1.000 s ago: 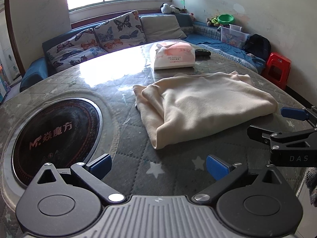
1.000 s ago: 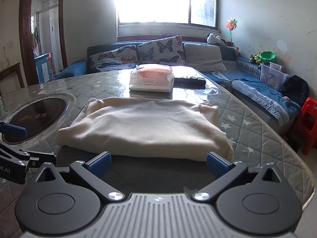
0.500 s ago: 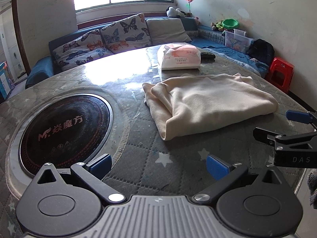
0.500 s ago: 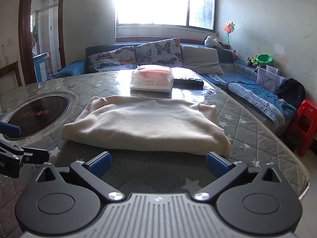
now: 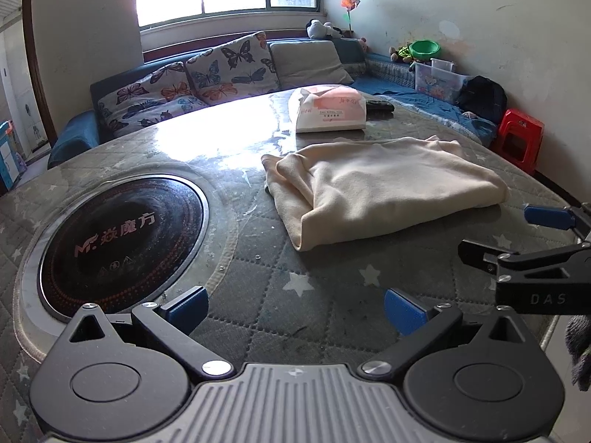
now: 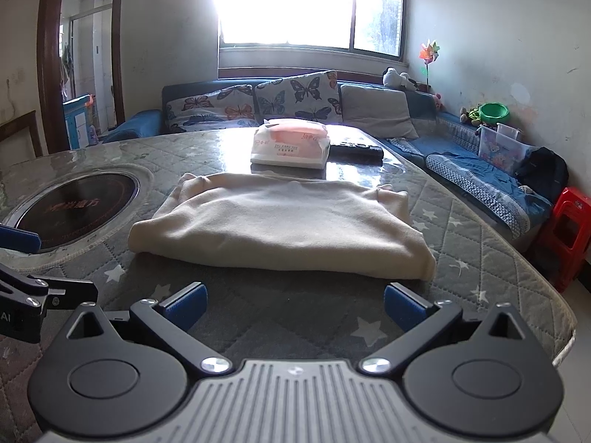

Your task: Fold clothes

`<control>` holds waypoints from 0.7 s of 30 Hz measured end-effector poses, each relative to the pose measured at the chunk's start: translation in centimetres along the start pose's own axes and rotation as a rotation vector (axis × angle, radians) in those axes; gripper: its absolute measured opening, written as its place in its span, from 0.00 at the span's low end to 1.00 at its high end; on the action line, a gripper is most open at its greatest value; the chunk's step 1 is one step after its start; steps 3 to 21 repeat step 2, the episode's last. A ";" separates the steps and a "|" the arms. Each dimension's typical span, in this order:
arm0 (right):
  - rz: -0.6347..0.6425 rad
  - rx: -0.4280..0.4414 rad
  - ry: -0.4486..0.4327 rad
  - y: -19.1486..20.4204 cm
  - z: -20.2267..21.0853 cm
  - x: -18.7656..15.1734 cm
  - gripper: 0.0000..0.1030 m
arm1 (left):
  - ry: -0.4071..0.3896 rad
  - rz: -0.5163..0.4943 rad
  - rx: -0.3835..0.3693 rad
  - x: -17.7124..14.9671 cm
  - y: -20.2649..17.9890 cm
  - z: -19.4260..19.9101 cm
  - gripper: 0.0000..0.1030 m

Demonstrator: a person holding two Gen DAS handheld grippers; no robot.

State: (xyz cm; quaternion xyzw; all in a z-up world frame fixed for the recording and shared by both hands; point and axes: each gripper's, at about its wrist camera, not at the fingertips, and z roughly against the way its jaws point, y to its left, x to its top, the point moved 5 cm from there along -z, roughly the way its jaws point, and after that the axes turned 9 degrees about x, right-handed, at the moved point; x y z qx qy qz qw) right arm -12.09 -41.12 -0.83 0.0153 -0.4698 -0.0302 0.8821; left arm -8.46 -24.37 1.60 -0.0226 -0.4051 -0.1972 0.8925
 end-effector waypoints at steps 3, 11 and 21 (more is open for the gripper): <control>-0.010 0.001 0.004 0.1 0.0 -0.1 1.00 | 0.005 0.008 -0.001 0.0 0.0 0.0 1.00; -0.010 0.001 0.004 0.1 0.0 -0.1 1.00 | 0.005 0.008 -0.001 0.0 0.0 0.0 1.00; -0.010 0.001 0.004 0.1 0.0 -0.1 1.00 | 0.005 0.008 -0.001 0.0 0.0 0.0 1.00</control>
